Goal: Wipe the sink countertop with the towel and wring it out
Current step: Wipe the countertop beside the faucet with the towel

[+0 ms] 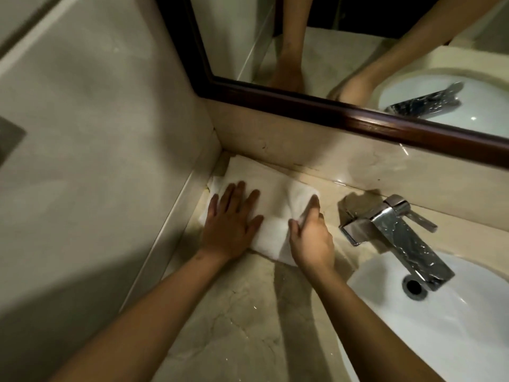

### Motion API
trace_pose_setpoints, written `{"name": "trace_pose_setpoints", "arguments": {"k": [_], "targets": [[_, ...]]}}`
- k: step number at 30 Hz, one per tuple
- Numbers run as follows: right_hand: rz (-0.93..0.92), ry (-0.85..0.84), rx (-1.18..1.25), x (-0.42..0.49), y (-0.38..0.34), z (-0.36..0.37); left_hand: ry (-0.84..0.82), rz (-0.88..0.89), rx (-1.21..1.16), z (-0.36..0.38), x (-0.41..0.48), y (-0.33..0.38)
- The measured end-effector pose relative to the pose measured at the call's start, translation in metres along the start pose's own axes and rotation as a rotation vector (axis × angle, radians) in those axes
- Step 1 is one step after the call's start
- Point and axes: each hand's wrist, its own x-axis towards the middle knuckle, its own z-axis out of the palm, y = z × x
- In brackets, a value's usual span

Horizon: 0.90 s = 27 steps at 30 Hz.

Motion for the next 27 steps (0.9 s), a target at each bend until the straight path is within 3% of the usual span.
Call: {"name": "trace_pose_setpoints", "arguments": {"k": [5,8,13,16,27], "targets": [[0.134,0.068,0.131,-0.003,-0.010,-0.001,0.158,-0.369,-0.128,-0.009,0.013,0.013],[0.236,0.000,0.194,0.002,-0.015,-0.001,0.023,-0.537,-0.170,-0.021,0.026,0.011],[0.196,-0.071,0.257,0.005,-0.005,0.002,-0.128,-0.638,-0.226,-0.034,0.031,-0.007],[0.167,-0.053,0.348,-0.007,0.007,0.002,-0.127,-0.583,-0.271,-0.033,0.016,-0.002],[0.131,0.011,0.631,-0.055,0.087,-0.037,-0.174,-0.435,-0.850,-0.041,-0.044,0.067]]}}
